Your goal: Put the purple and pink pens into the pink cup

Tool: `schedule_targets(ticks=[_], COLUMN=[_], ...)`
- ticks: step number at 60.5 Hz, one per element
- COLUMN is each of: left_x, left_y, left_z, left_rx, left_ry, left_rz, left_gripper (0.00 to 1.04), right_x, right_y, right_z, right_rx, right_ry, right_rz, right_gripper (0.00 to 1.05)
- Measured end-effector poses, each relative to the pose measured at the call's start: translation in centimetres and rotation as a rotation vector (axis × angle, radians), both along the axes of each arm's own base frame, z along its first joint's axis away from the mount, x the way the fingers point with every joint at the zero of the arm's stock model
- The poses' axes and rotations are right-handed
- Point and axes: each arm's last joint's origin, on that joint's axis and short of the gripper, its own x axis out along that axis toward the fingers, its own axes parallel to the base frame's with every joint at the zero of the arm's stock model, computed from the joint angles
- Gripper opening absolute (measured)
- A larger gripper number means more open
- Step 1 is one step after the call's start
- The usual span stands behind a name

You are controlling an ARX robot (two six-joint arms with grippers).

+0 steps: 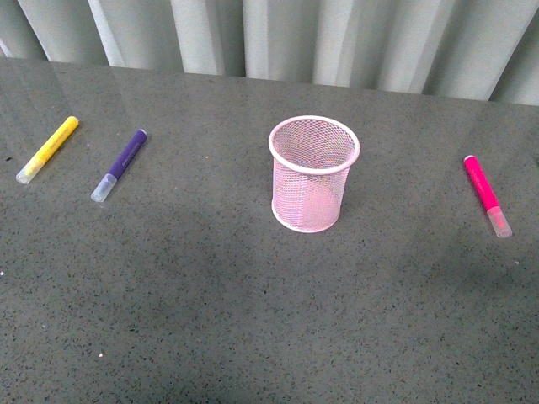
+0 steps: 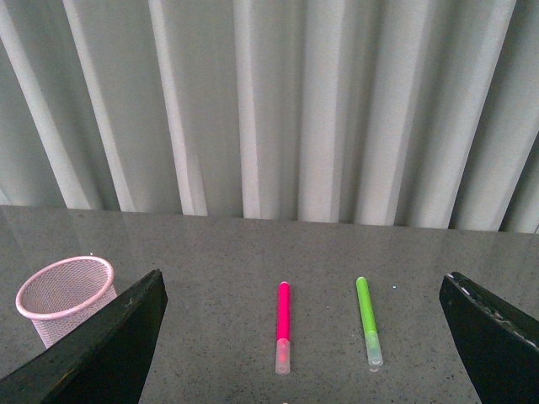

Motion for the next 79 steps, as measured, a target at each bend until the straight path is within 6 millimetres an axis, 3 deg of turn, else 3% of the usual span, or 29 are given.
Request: schedule_targets(ticks=[70,79], left_x=[0.01,0.33], left_y=[0.01,-0.51], left_z=[-0.01,-0.57], left_rx=[0.000,-0.060], left_ry=[0.003,0.296], left_rz=[0.006,0.211], left_gripper=[0.98,0.98], right_x=[0.00,0.00], right_y=[0.00,0.00], right_z=[0.00,0.00], right_rx=[0.000,0.000], right_ry=[0.000,0.000], right_rz=[0.000,0.000], right_gripper=[0.98,0.98])
